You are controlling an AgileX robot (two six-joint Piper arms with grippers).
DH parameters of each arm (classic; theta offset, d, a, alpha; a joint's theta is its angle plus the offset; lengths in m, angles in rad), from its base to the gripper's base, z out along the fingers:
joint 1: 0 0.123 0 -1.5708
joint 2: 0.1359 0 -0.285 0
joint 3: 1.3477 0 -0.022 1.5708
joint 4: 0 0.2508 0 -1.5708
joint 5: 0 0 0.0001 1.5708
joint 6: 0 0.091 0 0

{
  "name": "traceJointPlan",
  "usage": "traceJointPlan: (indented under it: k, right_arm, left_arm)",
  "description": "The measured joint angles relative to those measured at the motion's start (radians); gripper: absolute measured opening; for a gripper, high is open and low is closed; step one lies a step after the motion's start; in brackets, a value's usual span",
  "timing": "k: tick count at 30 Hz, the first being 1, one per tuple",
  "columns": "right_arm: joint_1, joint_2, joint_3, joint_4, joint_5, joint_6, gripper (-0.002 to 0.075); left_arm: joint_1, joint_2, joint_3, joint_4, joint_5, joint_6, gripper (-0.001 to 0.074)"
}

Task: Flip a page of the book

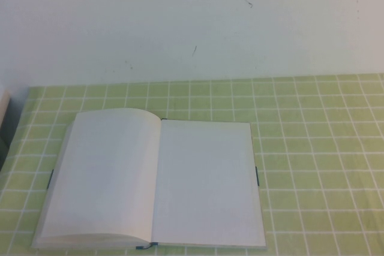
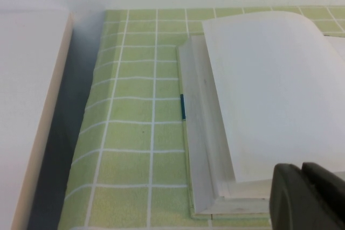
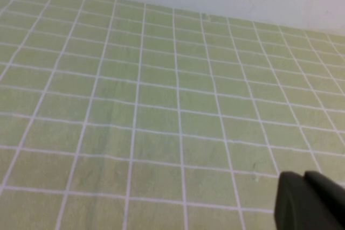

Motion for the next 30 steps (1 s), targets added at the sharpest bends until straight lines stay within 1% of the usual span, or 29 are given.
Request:
traceJointPlan:
  k: [10, 17, 30]
  right_arm:
    - [-0.008, 0.000, 0.000, 0.024, 0.001, 0.004, -0.0002]
    - [-0.065, 0.000, 0.000, 0.066, 0.001, 0.004, -0.0002]
    - [-0.063, 0.000, 0.000, 0.068, 0.009, 0.004, -0.0002]
  left_arm:
    - [0.000, 0.000, 0.000, 0.000, 0.000, 0.004, -0.0004]
    - [0.000, 0.000, 0.000, 0.000, 0.000, 0.002, -0.0004]
    - [0.000, 0.000, 0.000, 0.000, 0.000, 0.002, -0.0004]
